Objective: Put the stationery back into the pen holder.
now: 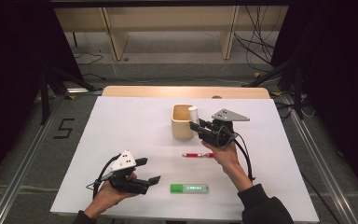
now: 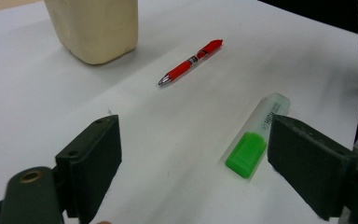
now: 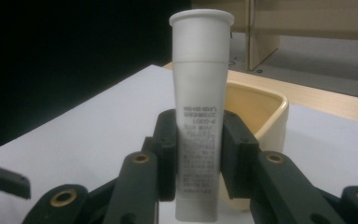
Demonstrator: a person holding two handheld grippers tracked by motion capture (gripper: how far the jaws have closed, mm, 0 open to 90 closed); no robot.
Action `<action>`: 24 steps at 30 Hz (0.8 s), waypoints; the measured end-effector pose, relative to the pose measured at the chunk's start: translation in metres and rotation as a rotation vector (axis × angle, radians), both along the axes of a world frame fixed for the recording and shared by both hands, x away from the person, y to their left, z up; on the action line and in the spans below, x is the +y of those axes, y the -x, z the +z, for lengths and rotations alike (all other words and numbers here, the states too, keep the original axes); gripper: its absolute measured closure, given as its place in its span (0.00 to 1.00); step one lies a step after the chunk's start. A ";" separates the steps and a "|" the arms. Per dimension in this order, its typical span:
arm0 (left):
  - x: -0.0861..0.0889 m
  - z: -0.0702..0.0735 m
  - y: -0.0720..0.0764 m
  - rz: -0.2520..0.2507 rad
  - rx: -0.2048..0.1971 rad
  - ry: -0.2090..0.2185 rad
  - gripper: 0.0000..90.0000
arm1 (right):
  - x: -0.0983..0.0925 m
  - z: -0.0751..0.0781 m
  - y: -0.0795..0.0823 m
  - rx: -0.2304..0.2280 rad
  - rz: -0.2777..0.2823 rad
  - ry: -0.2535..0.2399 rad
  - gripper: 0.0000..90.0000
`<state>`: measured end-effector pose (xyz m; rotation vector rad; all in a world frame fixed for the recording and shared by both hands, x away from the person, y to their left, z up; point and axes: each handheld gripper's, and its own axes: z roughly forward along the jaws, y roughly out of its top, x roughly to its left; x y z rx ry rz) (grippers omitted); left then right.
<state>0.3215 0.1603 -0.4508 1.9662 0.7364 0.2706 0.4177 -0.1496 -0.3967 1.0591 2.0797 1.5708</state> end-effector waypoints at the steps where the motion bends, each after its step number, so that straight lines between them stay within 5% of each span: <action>1: -0.001 0.000 0.000 -0.001 -0.002 -0.002 0.19 | 0.002 0.001 -0.002 0.000 -0.004 0.002 0.79; 6: -0.001 -0.003 0.001 -0.002 -0.008 -0.025 0.19 | 0.009 0.005 -0.014 -0.005 -0.018 0.008 0.79; 24: 0.004 -0.003 0.000 0.013 -0.003 0.029 0.19 | 0.028 0.011 -0.052 0.025 -0.069 0.027 0.79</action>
